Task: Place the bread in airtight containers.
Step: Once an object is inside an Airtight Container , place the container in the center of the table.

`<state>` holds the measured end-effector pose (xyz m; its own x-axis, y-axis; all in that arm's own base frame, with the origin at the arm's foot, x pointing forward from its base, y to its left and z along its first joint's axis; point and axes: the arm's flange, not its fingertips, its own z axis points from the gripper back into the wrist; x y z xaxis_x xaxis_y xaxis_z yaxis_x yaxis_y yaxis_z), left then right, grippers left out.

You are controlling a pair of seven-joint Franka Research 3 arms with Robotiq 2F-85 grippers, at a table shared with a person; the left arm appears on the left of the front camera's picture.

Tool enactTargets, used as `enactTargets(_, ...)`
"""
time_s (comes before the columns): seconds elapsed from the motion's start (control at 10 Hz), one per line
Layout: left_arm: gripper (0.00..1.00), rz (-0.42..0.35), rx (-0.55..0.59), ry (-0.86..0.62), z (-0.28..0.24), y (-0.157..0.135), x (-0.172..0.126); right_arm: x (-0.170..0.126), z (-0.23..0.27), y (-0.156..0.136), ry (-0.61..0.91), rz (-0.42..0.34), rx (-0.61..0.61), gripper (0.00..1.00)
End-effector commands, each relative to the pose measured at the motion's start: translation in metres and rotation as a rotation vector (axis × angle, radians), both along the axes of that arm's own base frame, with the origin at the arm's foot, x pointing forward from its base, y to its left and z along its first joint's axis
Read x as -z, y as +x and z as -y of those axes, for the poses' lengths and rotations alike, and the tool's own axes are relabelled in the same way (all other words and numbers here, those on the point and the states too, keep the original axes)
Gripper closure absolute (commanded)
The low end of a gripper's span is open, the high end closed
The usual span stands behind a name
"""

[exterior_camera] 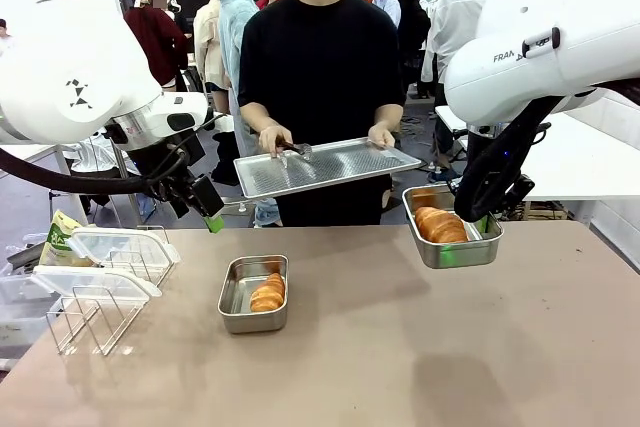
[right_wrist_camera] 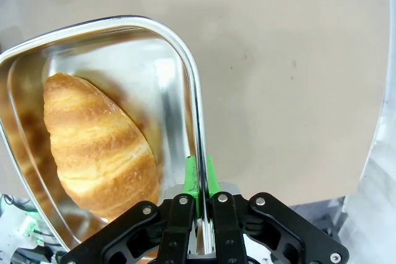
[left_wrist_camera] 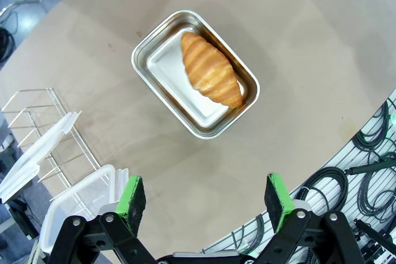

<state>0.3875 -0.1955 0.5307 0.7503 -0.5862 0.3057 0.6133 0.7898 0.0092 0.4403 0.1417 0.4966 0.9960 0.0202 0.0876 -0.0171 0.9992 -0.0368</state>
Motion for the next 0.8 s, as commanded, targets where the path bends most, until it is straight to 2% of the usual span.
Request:
enactTargets(0.0,0.0,0.006,-0.004,0.004,-0.001,-0.001,-0.001,0.0,0.0,0.0,0.0,0.0,0.0,1.0)
enactTargets(0.1,0.0,0.006,-0.004,0.004,-0.001,-0.001,-0.001,0.005,0.001,-0.001,-0.001,0.034,0.021,1.0)
enactTargets(0.3,0.0,0.006,-0.004,0.004,-0.001,-0.001,-0.001,0.029,0.007,0.004,0.002,0.013,0.06,1.0)
enactTargets(0.5,0.0,0.006,-0.004,0.004,-0.001,-0.001,-0.001,0.061,0.012,0.012,0.067,0.009,0.03,1.0)
enactTargets(0.7,0.0,0.006,-0.004,0.004,-0.001,-0.001,-0.001,0.092,0.016,0.021,0.085,0.075,-0.025,1.0)
